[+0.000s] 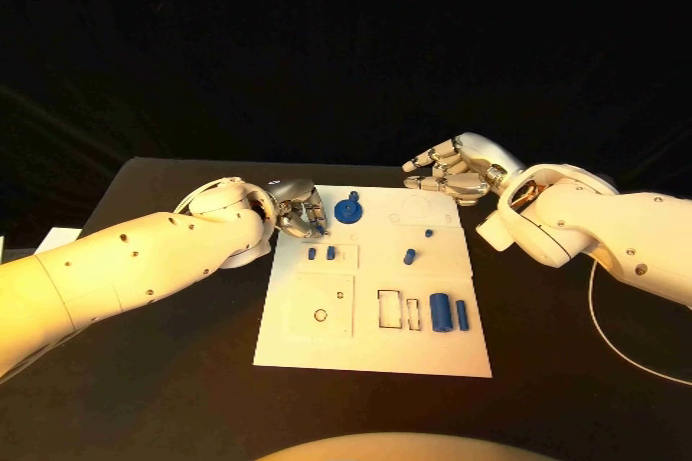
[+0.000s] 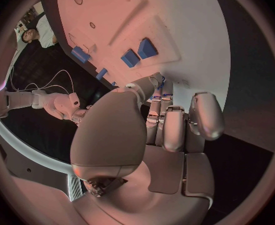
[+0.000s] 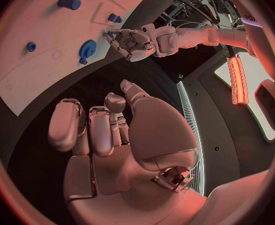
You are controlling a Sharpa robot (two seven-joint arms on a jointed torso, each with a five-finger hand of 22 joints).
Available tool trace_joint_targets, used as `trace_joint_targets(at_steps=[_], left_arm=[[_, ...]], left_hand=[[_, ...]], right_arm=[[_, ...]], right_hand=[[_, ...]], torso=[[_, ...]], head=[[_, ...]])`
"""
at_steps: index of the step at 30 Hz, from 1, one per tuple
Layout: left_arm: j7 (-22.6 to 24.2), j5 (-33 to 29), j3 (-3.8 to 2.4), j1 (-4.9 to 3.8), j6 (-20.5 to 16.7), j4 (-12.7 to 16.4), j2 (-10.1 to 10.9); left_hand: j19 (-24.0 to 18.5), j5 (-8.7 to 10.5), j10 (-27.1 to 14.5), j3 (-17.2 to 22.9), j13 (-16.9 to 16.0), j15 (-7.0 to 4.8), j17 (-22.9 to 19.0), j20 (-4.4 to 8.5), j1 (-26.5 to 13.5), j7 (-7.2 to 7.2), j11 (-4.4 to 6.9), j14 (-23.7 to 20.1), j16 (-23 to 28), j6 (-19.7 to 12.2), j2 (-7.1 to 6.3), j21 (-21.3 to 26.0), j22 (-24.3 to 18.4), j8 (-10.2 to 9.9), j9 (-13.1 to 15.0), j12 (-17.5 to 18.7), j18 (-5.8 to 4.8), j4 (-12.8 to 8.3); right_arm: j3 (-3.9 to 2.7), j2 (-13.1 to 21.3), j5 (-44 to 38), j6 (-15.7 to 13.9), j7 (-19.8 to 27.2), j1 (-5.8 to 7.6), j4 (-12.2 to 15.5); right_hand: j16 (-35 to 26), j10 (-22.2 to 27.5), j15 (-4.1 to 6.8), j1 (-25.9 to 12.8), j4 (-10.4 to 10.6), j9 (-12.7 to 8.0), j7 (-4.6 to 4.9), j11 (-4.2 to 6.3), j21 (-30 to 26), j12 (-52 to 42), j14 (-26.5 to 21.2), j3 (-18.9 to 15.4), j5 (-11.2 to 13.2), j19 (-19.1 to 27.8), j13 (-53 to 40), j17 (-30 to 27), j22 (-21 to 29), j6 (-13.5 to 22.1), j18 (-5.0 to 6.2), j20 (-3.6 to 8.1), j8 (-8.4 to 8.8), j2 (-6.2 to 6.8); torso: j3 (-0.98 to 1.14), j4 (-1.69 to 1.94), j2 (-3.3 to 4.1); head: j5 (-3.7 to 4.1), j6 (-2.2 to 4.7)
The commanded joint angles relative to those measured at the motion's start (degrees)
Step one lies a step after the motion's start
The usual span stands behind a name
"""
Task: Assemble the parts on the task board
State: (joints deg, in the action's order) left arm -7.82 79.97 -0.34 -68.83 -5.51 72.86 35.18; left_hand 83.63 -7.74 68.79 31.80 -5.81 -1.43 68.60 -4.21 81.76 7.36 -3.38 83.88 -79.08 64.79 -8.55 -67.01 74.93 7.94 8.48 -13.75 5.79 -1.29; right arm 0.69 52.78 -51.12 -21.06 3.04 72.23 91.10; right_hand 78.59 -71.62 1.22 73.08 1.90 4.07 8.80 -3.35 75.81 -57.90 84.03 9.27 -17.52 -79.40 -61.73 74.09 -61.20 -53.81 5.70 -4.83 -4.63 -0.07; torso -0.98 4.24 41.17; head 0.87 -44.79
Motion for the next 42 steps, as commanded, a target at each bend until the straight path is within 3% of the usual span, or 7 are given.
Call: trace_joint_targets(at_steps=[1, 42], left_arm=[[1.16, -0.45, -0.01, 0.03, 0.29, 0.31, -0.13], [0.45, -0.47, -0.25, 0.03, -0.91, 2.20, 0.14]], left_hand=[[0.46, 0.35, 0.48, -0.02, -0.05, 0.03, -0.09, -0.08, -0.43, 0.09, 0.11, 1.77, 0.10, 0.49, 0.32, -0.23, 0.35, -0.01, 0.09, 0.25, -1.10, 0.13], [0.43, 0.32, 0.72, 0.10, -0.16, 0.00, -0.27, -0.07, -0.29, 0.13, 0.14, 1.71, 0.17, 0.62, 0.49, -0.26, 0.42, -0.04, 0.09, 0.34, -1.10, -0.12]], right_arm=[[-0.02, -0.05, -0.45, 0.51, 0.41, -0.02, -0.01], [-0.02, -0.07, -0.45, 0.65, 0.39, -0.02, -0.05]], right_hand=[[-0.22, 0.28, -0.13, -0.01, 0.40, 0.01, 0.08, -0.19, -0.28, 0.07, 2.67, 0.03, -0.20, 0.37, -0.04, -0.09, 0.03, -0.25, -0.29, 0.12, -0.33, -0.33], [-0.22, 0.28, -0.13, -0.01, 0.40, 0.01, 0.08, -0.19, -0.28, 0.07, 2.67, 0.03, -0.20, 0.37, -0.04, -0.09, 0.03, -0.25, -0.29, 0.12, -0.33, -0.33]], torso=[[0.00, -0.03, -0.02], [0.01, 0.03, -0.03]], head=[[0.05, -0.02], [0.20, -0.34]])
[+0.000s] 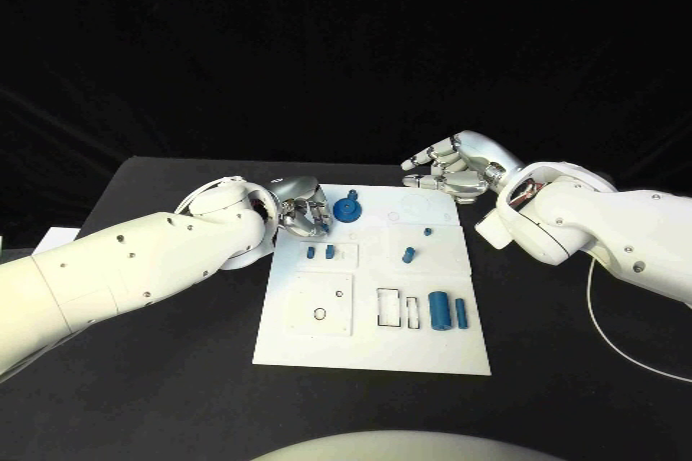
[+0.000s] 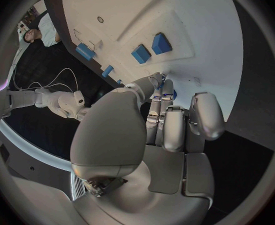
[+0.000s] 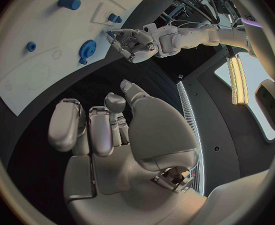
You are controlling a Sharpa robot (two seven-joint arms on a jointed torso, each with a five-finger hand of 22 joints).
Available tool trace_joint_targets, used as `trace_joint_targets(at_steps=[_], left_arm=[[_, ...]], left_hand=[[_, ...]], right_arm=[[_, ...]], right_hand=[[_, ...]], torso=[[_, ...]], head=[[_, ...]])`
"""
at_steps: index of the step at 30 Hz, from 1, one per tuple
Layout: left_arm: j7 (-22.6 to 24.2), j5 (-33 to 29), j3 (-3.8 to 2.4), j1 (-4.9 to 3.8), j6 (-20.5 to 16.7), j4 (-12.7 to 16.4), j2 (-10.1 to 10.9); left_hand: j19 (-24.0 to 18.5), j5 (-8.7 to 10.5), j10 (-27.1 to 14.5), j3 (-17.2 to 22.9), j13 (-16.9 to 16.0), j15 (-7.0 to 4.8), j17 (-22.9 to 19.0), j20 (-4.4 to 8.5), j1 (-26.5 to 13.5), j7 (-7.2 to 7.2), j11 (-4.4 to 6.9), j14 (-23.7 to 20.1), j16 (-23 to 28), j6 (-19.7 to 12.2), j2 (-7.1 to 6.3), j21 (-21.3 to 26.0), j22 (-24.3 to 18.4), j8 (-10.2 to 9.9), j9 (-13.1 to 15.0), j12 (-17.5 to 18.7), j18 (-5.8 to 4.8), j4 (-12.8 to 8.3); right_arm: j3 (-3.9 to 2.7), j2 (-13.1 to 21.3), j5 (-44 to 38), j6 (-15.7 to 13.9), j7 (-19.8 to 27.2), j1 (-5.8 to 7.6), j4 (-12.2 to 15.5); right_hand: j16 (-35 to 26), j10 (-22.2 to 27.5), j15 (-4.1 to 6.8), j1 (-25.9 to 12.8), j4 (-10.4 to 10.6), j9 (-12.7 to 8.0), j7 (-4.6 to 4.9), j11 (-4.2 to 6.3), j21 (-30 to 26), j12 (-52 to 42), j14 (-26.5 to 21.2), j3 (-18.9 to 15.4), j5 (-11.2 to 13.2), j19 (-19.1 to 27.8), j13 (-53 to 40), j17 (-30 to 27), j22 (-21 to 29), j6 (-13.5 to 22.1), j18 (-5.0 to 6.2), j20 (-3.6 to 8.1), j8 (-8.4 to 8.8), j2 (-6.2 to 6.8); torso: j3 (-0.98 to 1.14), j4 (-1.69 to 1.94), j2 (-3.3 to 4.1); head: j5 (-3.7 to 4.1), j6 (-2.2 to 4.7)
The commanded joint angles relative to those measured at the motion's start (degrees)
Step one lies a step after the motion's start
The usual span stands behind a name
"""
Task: Assemble the parts on the task board
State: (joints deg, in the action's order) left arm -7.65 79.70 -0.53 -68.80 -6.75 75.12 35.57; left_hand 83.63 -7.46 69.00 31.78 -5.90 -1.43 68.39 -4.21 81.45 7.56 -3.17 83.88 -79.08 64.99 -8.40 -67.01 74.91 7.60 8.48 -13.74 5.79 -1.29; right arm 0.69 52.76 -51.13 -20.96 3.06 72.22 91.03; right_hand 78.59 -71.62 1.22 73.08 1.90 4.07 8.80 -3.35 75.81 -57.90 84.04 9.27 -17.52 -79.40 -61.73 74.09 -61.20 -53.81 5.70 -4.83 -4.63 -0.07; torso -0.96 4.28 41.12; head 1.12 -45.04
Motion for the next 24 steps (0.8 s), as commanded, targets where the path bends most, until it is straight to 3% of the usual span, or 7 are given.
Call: trace_joint_targets(at_steps=[1, 24], left_arm=[[0.19, -0.19, -0.05, 0.00, 0.50, -0.12, -0.30], [-1.12, 2.30, -0.04, 0.00, 2.38, -1.18, -0.94]], left_hand=[[0.41, 0.03, 0.53, 0.12, -0.08, -0.01, -0.11, -0.07, 0.03, -0.07, -0.07, 1.70, 0.19, 0.43, 0.36, -0.22, 0.42, 0.29, 0.09, 0.34, -1.09, -0.13], [0.26, 0.02, 0.48, 0.22, -0.16, 0.03, -0.54, -0.09, 0.11, -0.05, -0.12, 1.53, 0.42, 0.33, 0.44, 0.09, 0.27, 0.13, 0.04, 0.56, -1.03, -0.37]], right_arm=[[-0.02, -0.06, -0.43, 0.55, 0.36, -0.02, 0.02], [-0.02, 0.04, -0.44, 0.56, 0.32, -0.02, 0.08]], right_hand=[[-0.22, 0.28, -0.13, -0.01, 0.40, 0.01, 0.08, -0.19, -0.28, 0.07, 2.67, 0.03, -0.20, 0.37, -0.05, -0.10, 0.03, -0.25, -0.29, 0.12, -0.33, -0.33], [-0.22, 0.28, -0.13, -0.01, 0.40, 0.01, 0.08, -0.19, -0.28, 0.07, 2.67, 0.03, -0.20, 0.37, -0.05, -0.10, 0.03, -0.25, -0.29, 0.12, -0.33, -0.33]], torso=[[-0.01, -0.04, 0.04], [-0.01, -0.01, 0.02]], head=[[-0.04, -0.12], [-0.06, -0.40]])
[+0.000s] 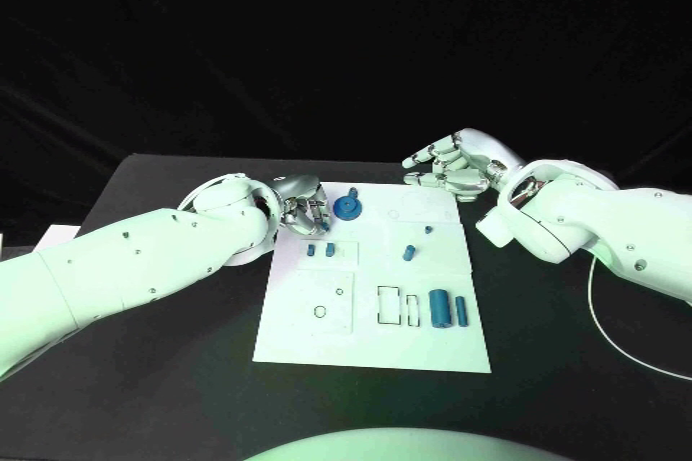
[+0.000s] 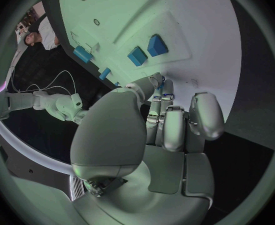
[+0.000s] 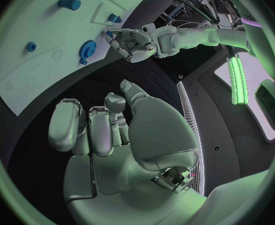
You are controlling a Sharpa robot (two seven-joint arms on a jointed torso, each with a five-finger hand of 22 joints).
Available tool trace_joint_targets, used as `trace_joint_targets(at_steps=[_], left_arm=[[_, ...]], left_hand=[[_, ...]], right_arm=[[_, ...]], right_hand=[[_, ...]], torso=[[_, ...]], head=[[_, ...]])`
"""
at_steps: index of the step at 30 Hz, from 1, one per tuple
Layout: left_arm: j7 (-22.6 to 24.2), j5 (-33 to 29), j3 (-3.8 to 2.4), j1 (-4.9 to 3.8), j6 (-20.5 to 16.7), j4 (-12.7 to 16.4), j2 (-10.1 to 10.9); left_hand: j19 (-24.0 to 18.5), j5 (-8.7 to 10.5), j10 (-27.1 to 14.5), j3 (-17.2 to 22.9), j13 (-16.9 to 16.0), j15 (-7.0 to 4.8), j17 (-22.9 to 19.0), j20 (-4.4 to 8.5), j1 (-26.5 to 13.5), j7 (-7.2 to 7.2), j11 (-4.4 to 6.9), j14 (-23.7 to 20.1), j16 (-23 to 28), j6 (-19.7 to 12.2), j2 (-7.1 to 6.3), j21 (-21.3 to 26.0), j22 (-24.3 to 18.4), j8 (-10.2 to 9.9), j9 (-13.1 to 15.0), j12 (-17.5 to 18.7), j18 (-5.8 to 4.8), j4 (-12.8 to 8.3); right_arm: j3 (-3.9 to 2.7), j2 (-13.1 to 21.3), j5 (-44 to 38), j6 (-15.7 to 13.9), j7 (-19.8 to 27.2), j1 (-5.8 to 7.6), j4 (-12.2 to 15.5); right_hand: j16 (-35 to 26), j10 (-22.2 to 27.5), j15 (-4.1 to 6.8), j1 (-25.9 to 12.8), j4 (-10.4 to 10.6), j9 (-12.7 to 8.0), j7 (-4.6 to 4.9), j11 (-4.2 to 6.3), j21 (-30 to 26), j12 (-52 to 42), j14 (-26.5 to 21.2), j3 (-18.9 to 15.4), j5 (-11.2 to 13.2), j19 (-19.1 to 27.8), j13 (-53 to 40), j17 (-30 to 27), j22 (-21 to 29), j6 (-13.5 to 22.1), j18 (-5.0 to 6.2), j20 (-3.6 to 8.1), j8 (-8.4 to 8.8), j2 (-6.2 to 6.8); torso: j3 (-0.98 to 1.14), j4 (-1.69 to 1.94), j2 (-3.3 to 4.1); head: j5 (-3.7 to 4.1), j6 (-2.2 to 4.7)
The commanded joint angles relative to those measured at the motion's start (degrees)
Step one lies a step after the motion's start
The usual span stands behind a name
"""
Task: Assemble the parts on the task board
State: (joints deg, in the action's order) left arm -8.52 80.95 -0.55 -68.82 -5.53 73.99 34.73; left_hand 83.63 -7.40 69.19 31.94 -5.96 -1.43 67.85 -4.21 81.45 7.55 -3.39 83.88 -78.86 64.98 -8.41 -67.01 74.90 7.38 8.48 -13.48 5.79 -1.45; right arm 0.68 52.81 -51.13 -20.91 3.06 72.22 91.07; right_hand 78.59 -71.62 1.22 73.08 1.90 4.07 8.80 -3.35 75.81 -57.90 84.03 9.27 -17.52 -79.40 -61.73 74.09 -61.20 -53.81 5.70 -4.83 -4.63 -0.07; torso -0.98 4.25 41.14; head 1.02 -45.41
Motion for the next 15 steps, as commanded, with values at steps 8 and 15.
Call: trace_joint_targets(at_steps=[8, 15], left_arm=[[-0.06, 1.13, -0.02, 0.02, 1.45, -0.36, -0.60], [-0.14, 1.14, -0.01, 0.02, 1.94, -0.77, -0.91]], left_hand=[[0.26, -0.04, 0.33, 0.07, -0.12, 0.04, 0.13, -0.09, 0.11, -0.05, 0.11, 1.55, 0.13, 0.38, 0.47, 0.08, 0.29, 0.35, 0.04, 0.30, -1.04, -0.24], [0.24, -0.02, 0.40, 0.07, -0.16, 0.04, 0.14, -0.09, 0.11, -0.06, 0.12, 1.54, 0.12, 0.44, 0.50, 0.07, 0.31, 0.36, 0.05, 0.30, -1.04, -0.28]], right_arm=[[-0.01, -0.04, -0.45, 0.53, 0.35, -0.02, 0.08], [-0.01, 0.01, -0.45, 0.56, 0.33, -0.02, 0.11]], right_hand=[[-0.22, 0.28, -0.13, -0.01, 0.40, 0.01, 0.09, -0.19, -0.28, 0.07, 2.67, 0.03, -0.20, 0.37, -0.05, -0.10, 0.03, -0.25, -0.29, 0.12, -0.33, -0.33], [-0.22, 0.20, -0.14, -0.08, 0.58, 0.00, 0.09, -0.19, -0.32, -0.10, 2.69, 0.13, -0.30, 0.38, -0.14, -0.05, 0.07, -0.25, -0.29, 0.11, -0.33, -0.35]], torso=[[0.00, 0.00, 0.01], [0.01, -0.01, 0.00]], head=[[0.02, -0.04], [0.02, -0.12]])
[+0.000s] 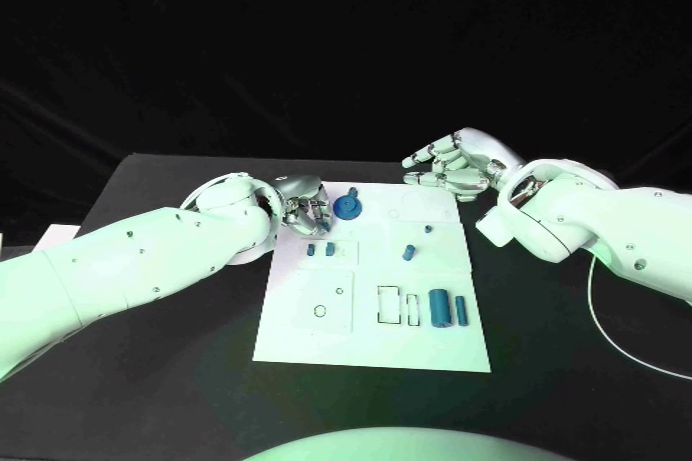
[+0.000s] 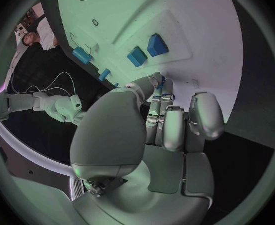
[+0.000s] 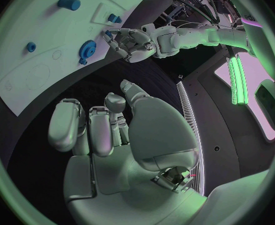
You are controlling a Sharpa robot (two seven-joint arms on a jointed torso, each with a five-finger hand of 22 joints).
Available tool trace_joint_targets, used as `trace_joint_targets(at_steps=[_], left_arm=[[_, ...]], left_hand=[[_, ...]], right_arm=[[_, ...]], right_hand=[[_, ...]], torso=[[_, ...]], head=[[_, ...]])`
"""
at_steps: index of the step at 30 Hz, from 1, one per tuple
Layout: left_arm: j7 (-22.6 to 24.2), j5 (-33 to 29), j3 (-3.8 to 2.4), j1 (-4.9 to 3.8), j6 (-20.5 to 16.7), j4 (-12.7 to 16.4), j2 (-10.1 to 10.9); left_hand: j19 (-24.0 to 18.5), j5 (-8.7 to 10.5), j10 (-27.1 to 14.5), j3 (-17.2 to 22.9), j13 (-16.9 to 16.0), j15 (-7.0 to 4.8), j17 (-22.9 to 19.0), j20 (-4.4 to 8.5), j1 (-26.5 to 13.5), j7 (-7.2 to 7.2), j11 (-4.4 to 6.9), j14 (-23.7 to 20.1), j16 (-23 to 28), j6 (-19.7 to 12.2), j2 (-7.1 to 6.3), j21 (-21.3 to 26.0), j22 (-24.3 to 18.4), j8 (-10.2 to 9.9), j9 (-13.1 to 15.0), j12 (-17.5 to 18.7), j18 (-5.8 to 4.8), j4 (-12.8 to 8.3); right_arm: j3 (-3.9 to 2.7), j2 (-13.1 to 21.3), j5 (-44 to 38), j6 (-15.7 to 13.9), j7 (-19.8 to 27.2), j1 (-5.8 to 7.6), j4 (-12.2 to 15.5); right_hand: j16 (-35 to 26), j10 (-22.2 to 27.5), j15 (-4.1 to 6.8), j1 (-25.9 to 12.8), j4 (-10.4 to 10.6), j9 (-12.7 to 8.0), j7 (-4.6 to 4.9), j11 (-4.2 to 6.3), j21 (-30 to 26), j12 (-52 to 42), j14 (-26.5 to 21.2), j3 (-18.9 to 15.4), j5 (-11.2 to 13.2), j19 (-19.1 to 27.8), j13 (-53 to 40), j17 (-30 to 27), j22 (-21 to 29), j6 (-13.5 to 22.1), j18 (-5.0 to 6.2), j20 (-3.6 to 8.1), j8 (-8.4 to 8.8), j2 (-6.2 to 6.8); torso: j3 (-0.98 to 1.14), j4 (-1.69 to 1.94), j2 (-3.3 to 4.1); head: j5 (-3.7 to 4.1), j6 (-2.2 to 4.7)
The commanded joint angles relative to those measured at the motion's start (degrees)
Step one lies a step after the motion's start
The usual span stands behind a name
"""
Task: Assemble the parts on the task board
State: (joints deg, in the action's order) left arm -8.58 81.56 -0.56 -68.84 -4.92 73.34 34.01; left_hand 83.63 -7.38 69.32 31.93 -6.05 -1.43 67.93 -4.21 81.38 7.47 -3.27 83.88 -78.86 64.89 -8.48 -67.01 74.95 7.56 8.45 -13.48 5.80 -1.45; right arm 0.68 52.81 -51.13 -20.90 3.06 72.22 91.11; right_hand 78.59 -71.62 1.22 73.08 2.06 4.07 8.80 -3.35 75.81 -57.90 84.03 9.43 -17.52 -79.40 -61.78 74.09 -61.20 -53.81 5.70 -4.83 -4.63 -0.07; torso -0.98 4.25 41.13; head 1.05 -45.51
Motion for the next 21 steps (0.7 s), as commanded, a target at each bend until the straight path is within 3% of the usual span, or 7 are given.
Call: trace_joint_targets(at_steps=[1, 14, 21], left_arm=[[-0.10, 0.53, 0.01, 0.05, 1.38, -0.15, -0.21], [-0.33, 0.42, 0.02, 0.05, 1.75, -0.47, -0.32], [-0.38, -0.44, 0.03, 0.05, 1.56, -0.54, -0.26]], left_hand=[[0.24, -0.04, 0.27, 0.07, -0.07, 0.04, 0.07, -0.09, 0.18, 0.03, -0.01, 1.54, 0.12, 0.52, 0.57, 0.07, 0.27, 0.18, 0.08, 0.30, -1.05, -0.28], [0.17, 0.02, 0.35, -0.09, -0.20, 0.04, 0.13, -0.11, -0.02, 0.05, -0.02, 1.51, 0.06, 0.57, 0.47, 0.12, 0.30, 0.11, 0.07, 0.42, -1.04, -0.42], [-0.18, -0.02, -1.80, -0.05, 0.01, 0.79, -0.38, -0.61, -0.84, 0.95, -1.01, 1.22, 0.21, -3.13, 0.00, 0.70, 0.16, -2.42, -1.06, 2.40, -0.99, -0.73]], right_arm=[[-0.01, 0.01, -0.45, 0.54, 0.33, -0.02, 0.07], [-0.01, 0.00, -0.46, 0.60, 0.31, -0.02, 0.04], [-0.01, 0.02, -0.46, 0.61, 0.29, -0.02, 0.02]], right_hand=[[-0.22, 0.20, -0.14, -0.08, 0.41, 0.00, 0.09, -0.19, -0.32, -0.10, 2.69, -0.03, -0.30, 0.38, -0.09, -0.05, 0.07, -0.25, -0.29, 0.11, -0.33, -0.35], [-0.23, 0.21, -0.14, -0.11, 0.46, 0.00, 0.09, -0.19, -0.29, -0.10, 2.69, -0.03, -0.31, 0.36, -0.08, -0.06, 0.01, -0.25, -0.30, 0.11, -0.34, -0.36], [-0.23, 0.21, -0.14, -0.11, 0.46, 0.00, 0.09, -0.19, -0.29, -0.10, 2.69, -0.03, -0.31, 0.36, -0.08, -0.06, 0.01, -0.25, -0.30, 0.11, -0.34, -0.36]], torso=[[0.00, -0.01, 0.00], [-0.01, 0.00, -0.02], [-0.02, 0.05, -0.02]], head=[[-0.01, -0.02], [-0.02, -0.12], [-0.01, -0.13]])
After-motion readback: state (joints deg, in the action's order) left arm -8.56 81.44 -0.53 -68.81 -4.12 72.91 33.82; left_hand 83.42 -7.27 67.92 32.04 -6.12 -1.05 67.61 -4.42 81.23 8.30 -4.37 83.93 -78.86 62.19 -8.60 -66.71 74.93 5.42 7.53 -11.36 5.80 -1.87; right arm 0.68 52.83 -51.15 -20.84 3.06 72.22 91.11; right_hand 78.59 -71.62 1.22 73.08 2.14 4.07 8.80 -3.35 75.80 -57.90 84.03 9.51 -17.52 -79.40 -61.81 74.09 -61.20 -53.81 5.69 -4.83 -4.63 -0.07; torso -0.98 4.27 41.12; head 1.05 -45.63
